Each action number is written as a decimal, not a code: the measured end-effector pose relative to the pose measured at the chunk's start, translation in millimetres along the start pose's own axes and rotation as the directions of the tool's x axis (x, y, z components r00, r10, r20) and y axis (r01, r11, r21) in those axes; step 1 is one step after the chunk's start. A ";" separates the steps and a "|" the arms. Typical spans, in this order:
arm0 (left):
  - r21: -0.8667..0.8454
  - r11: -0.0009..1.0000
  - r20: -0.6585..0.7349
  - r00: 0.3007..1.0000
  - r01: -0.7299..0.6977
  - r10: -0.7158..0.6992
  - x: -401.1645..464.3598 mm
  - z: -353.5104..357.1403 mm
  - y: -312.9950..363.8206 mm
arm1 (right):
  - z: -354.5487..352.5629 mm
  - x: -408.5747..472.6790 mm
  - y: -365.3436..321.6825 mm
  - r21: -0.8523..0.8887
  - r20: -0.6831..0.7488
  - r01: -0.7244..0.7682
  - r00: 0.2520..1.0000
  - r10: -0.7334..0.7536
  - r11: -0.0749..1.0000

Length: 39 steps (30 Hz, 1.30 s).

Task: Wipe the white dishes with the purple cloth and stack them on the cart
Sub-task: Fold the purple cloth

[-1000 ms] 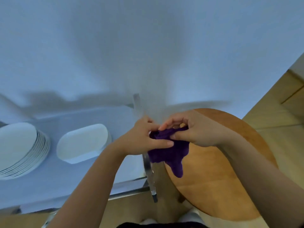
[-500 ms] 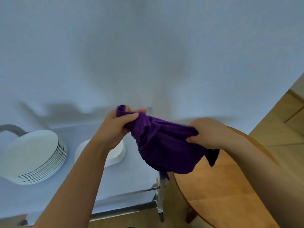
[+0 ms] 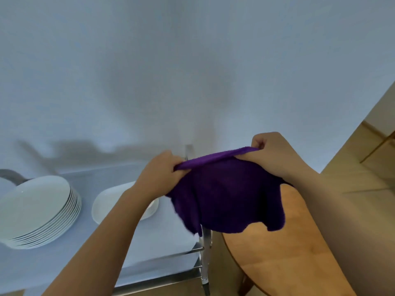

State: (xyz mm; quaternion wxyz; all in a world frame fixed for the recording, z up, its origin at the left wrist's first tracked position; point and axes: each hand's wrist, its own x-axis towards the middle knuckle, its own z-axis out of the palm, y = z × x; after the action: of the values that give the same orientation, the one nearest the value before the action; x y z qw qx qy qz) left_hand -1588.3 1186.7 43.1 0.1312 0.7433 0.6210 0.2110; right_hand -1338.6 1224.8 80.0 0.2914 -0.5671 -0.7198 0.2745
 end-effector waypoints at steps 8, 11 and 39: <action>-0.238 0.963 -0.024 0.991 0.125 -0.134 4.3 -19.8 -18.8 | 0.4 -16.1 48.8 -0.112 0.115 -0.127 0.984 0.140 0.986; -0.110 0.985 -0.199 0.967 0.137 -0.156 7.4 -23.1 -14.6 | 5.0 -18.3 52.4 0.040 -0.005 -0.236 0.972 0.236 0.971; -0.697 0.716 0.141 0.987 0.040 0.082 4.1 33.4 58.0 | 39.1 -42.0 5.0 0.899 0.228 -0.377 0.837 0.497 0.222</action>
State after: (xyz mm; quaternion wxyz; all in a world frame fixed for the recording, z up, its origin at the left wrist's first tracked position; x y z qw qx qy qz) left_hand -1521.4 1181.6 41.0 0.4487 0.6609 0.4744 0.3699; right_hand -1356.0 1182.4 45.3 0.5051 -0.4962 -0.2338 0.6663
